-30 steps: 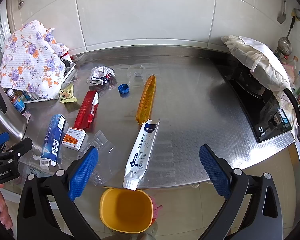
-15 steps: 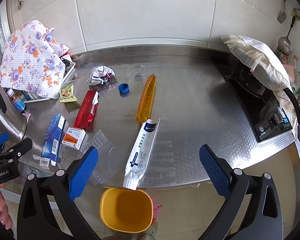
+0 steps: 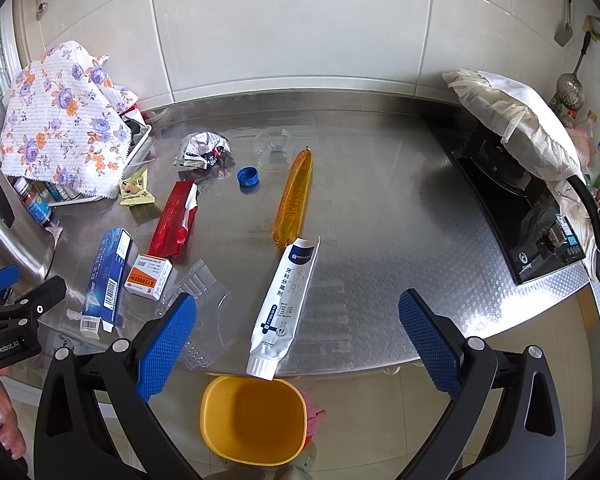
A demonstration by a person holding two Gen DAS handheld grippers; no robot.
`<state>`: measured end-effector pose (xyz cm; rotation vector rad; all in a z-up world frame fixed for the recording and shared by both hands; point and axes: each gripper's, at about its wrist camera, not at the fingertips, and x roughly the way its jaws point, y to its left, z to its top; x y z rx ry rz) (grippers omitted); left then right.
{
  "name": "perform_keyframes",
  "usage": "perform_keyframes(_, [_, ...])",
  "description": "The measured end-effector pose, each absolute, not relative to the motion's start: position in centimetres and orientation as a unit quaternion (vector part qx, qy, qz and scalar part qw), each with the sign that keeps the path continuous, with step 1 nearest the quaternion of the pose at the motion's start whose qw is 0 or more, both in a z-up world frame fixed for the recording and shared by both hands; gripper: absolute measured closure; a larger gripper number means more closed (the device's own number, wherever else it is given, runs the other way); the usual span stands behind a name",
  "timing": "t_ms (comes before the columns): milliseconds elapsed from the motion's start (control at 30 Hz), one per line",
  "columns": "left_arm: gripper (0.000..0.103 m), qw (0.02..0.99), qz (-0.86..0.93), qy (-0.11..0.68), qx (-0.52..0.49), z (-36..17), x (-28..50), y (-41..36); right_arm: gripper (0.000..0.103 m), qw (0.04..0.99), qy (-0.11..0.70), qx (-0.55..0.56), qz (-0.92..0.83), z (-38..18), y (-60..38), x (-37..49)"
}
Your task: Collect trash
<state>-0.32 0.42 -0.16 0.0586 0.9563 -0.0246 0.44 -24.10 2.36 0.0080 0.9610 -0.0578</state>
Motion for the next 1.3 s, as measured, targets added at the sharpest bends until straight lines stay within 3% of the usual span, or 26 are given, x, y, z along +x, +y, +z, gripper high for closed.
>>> perform_keyframes(967, [0.005,0.885,-0.011,0.465,0.027,-0.3,-0.5,0.4,0.003,0.886,0.463,0.006,-0.029,2.3,-24.3,0.3])
perform_keyframes(1300, [0.005,0.874,0.000,0.485,0.001,-2.7,-0.6,2.3,0.003,0.870,0.491,0.014,-0.028,-0.6,-25.0,0.8])
